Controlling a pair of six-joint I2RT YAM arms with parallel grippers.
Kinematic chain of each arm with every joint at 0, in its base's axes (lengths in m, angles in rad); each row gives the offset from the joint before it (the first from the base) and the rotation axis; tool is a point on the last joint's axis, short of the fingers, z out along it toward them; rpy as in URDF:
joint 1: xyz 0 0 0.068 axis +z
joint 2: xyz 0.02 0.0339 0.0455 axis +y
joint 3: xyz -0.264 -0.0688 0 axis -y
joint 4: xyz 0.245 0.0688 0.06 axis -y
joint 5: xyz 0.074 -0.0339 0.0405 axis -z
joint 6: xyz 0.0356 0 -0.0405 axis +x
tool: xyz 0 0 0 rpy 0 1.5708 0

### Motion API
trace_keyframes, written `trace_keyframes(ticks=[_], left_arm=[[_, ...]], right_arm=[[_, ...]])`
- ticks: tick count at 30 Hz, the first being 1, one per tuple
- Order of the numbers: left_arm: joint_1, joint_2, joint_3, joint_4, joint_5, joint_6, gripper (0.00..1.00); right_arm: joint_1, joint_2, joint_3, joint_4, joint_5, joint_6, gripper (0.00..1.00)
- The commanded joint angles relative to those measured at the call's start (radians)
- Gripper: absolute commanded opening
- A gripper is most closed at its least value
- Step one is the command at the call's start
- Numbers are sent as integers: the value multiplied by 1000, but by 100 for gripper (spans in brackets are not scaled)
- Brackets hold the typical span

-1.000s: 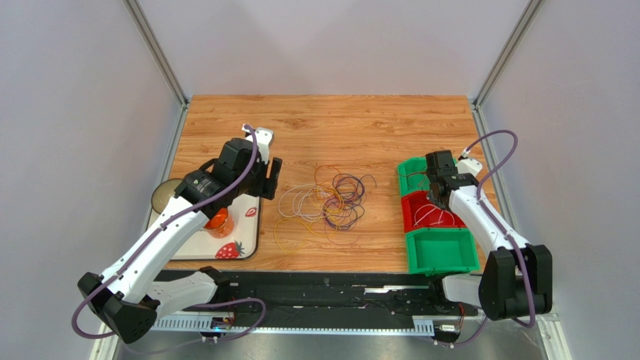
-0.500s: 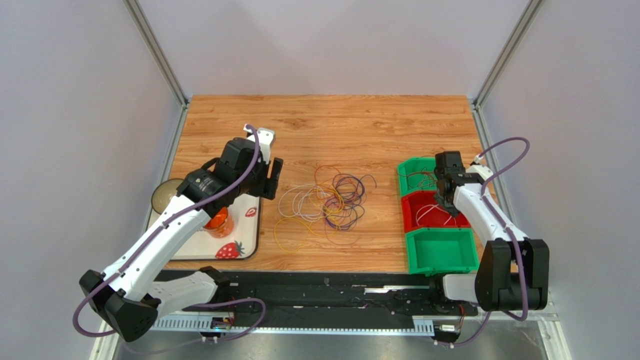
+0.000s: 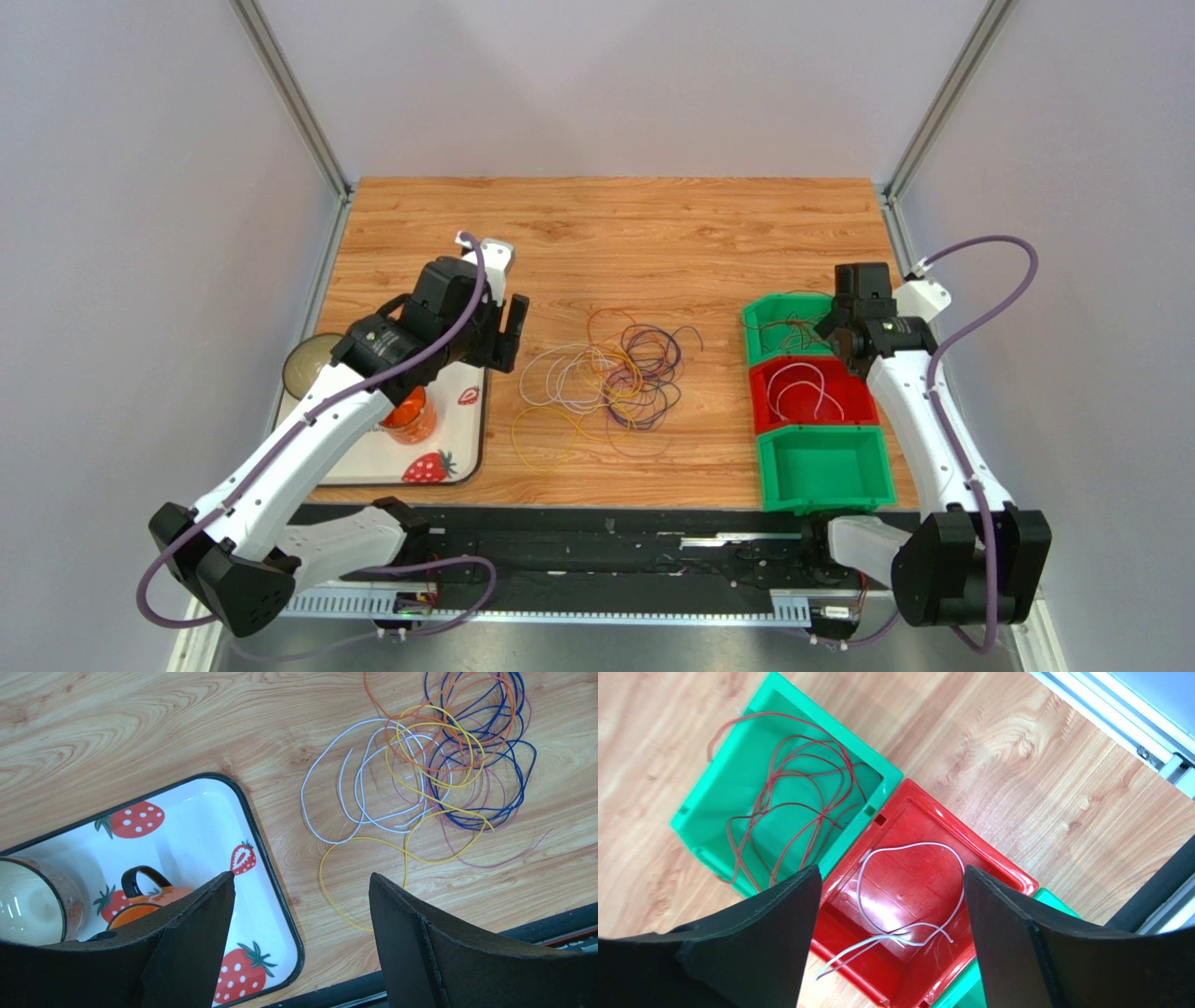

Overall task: Untangle the cables
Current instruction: Place the cable in the bin, then pick up the cable from the cable.

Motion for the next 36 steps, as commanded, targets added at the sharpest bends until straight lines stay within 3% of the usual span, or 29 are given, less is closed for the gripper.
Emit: trace_keyframes(ticks=[1, 5, 8, 16, 20, 29, 36], left_arm=[[-4, -5, -5, 24, -2, 13, 79], [-4, -3, -7, 22, -5, 13, 79], [-2, -3, -7, 22, -8, 13, 79], [-4, 11, -4, 19, -5, 14, 79], [-4, 24, -1, 16, -12, 14, 79], [-4, 47, 1, 5, -25, 11, 78], [-5, 49, -1, 4, -28, 10, 78]], right_arm=[[-1, -62, 45, 4, -12, -38, 74], [-1, -124, -29, 148, -205, -141, 40], [2, -180, -95, 242, -390, -172, 28], [56, -181, -153, 343, -682, -251, 24], [89, -84, -173, 390, -745, -238, 20], [103, 34, -183, 431, -610, -221, 21], [57, 59, -210, 360, -425, -202, 21]])
